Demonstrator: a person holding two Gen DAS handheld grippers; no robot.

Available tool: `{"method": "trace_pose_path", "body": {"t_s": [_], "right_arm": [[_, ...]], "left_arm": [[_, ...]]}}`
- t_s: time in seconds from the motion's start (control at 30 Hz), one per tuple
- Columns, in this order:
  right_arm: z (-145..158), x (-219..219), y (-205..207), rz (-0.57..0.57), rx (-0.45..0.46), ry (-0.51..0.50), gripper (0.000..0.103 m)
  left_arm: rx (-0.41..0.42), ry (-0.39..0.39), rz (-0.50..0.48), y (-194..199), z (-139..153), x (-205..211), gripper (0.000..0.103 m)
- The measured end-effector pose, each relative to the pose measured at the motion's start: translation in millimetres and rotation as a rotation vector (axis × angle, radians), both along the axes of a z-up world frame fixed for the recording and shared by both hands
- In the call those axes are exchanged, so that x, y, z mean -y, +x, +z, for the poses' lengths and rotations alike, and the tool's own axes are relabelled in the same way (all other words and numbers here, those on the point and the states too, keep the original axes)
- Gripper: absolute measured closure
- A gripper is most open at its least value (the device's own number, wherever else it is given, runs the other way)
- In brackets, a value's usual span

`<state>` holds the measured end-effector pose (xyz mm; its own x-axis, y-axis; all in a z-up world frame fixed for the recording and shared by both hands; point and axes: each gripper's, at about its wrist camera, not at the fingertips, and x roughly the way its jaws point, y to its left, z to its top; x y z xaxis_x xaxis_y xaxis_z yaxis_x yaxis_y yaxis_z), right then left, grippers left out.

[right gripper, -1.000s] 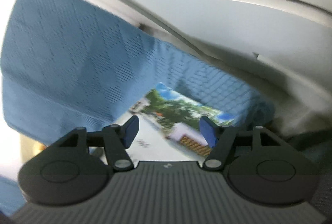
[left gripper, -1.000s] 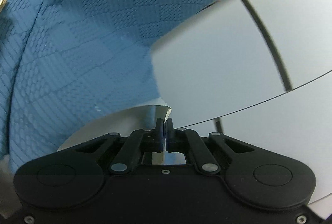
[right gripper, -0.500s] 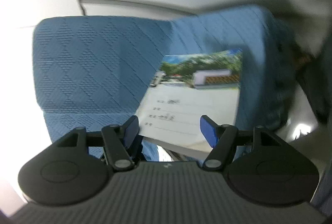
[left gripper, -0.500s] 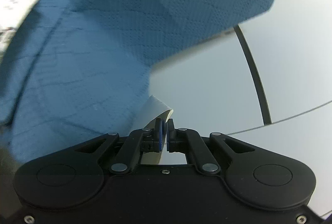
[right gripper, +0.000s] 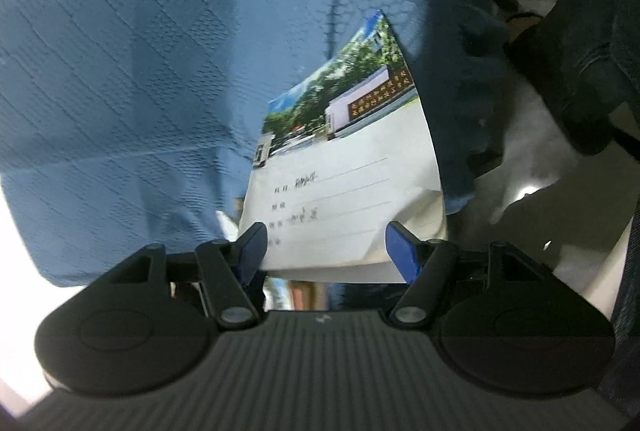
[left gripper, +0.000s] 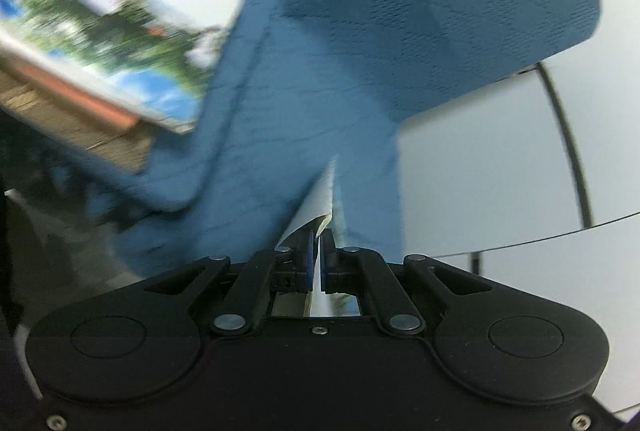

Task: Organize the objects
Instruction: 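Carry the postcard over to the book stack with both grippers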

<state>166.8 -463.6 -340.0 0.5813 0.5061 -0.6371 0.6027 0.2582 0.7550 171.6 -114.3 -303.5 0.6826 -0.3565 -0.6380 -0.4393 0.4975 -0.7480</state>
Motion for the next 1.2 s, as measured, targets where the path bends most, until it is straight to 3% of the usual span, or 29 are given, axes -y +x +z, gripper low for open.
{"method": "trace_pose_path", "body": {"t_s": [0.13, 0.2, 0.27, 0.37, 0.47, 0.73, 1.1, 1.2], "right_arm": [[-8, -7, -6, 0.013, -0.019, -0.064, 0.035], [-11, -6, -13, 0.02, -0.03, -0.092, 0.035], [-13, -4, -15, 0.029, -0.034, -0.128, 0.035], [-17, -4, -12, 0.09, -0.015, -0.185, 0.035], [-22, -10, -10, 0.134, -0.002, -0.255, 0.035], [-52, -24, -2, 0.173, -0.03, -0.237, 0.035], [-89, -42, 0, 0.184, -0.055, -0.124, 0.036], [-96, -41, -3, 0.159, -0.061, -0.092, 0.05]], "left_arm": [[-0.05, -0.047, -0.007, -8, -27, -15, 0.1], [-0.058, -0.055, -0.003, -11, -35, -25, 0.094], [-0.062, -0.078, -0.015, -13, -38, -32, 0.082], [-0.056, -0.049, -0.033, -12, -39, -38, 0.061], [-0.067, -0.023, -0.061, -5, -43, -41, 0.054], [-0.084, 0.067, -0.137, 20, -56, -37, 0.053], [-0.088, -0.041, -0.135, 30, -88, -40, 0.059], [-0.081, -0.078, -0.126, 30, -93, -41, 0.058]]}}
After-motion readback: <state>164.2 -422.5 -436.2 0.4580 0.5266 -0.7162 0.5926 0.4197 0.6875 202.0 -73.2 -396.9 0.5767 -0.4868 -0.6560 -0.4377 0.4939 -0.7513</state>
